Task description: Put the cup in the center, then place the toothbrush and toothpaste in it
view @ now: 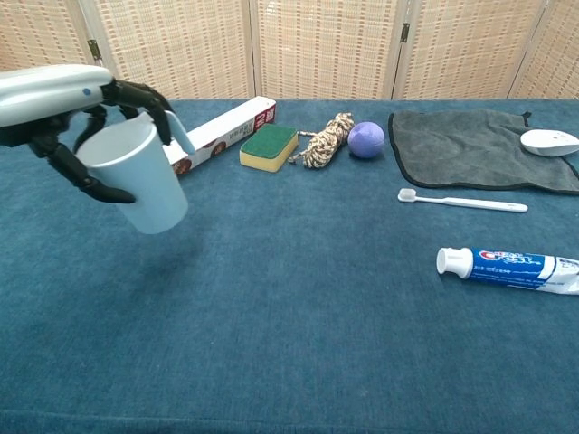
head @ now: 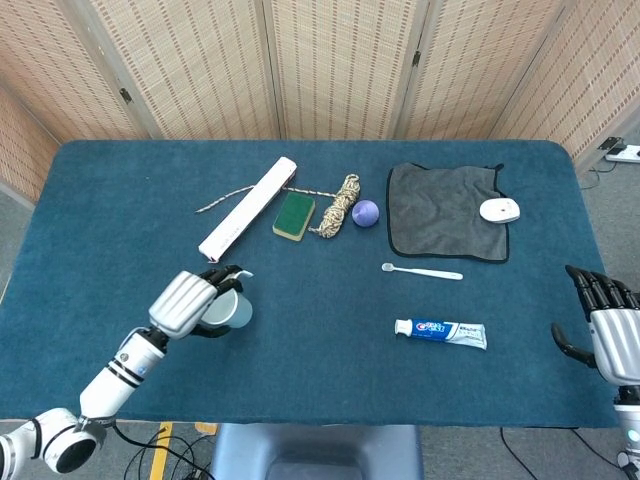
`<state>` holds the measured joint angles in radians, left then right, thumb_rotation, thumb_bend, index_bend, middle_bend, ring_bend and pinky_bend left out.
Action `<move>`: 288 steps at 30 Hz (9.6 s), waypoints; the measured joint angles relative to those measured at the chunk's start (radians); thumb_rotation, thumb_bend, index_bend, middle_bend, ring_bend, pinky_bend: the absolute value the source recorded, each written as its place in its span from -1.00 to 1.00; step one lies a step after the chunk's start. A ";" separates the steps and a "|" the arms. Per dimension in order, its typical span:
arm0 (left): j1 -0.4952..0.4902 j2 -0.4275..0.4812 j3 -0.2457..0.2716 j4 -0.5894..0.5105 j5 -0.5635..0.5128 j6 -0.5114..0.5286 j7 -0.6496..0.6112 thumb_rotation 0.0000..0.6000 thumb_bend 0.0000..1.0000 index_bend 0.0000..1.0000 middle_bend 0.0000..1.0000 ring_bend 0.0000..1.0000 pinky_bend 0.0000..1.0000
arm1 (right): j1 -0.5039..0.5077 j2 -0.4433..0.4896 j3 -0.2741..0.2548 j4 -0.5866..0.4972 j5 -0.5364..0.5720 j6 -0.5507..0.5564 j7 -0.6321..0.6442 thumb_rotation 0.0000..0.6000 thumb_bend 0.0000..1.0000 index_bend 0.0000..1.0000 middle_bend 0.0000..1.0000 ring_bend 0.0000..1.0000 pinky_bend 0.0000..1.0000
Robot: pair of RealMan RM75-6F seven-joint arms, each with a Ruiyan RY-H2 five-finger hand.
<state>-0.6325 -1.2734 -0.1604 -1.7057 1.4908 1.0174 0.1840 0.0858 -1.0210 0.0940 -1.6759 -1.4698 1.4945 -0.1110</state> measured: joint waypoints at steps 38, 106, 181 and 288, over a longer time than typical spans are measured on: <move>-0.369 -0.436 -0.109 0.227 -0.483 -0.147 0.450 1.00 -0.57 -0.45 -0.53 -0.39 0.41 | -0.040 0.019 -0.003 0.012 0.005 0.039 0.045 1.00 -0.42 -0.90 -0.68 -0.73 -0.63; 0.276 0.150 0.063 -0.026 -0.288 0.434 0.027 1.00 -0.57 -0.71 -0.91 -0.89 -0.26 | 0.533 -0.204 0.118 0.167 0.303 -0.675 -0.180 1.00 -0.42 -0.21 0.93 1.00 1.00; 0.383 0.148 0.001 -0.019 -0.283 0.376 0.001 1.00 -0.57 -0.73 -0.91 -0.89 -0.26 | 0.715 -0.474 0.082 0.489 0.372 -0.722 -0.048 1.00 -0.22 0.29 1.00 1.00 1.00; 0.428 0.173 0.015 -0.010 -0.224 0.366 -0.026 1.00 -0.57 -0.75 -0.91 -0.89 -0.26 | 0.497 -0.322 -0.148 0.144 0.143 -0.524 -0.229 1.00 -0.70 -0.28 0.94 1.00 1.00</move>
<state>-0.2050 -1.1000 -0.1458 -1.7160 1.2664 1.3833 0.1577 0.5833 -1.3425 -0.0541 -1.5320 -1.3264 0.9703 -0.3399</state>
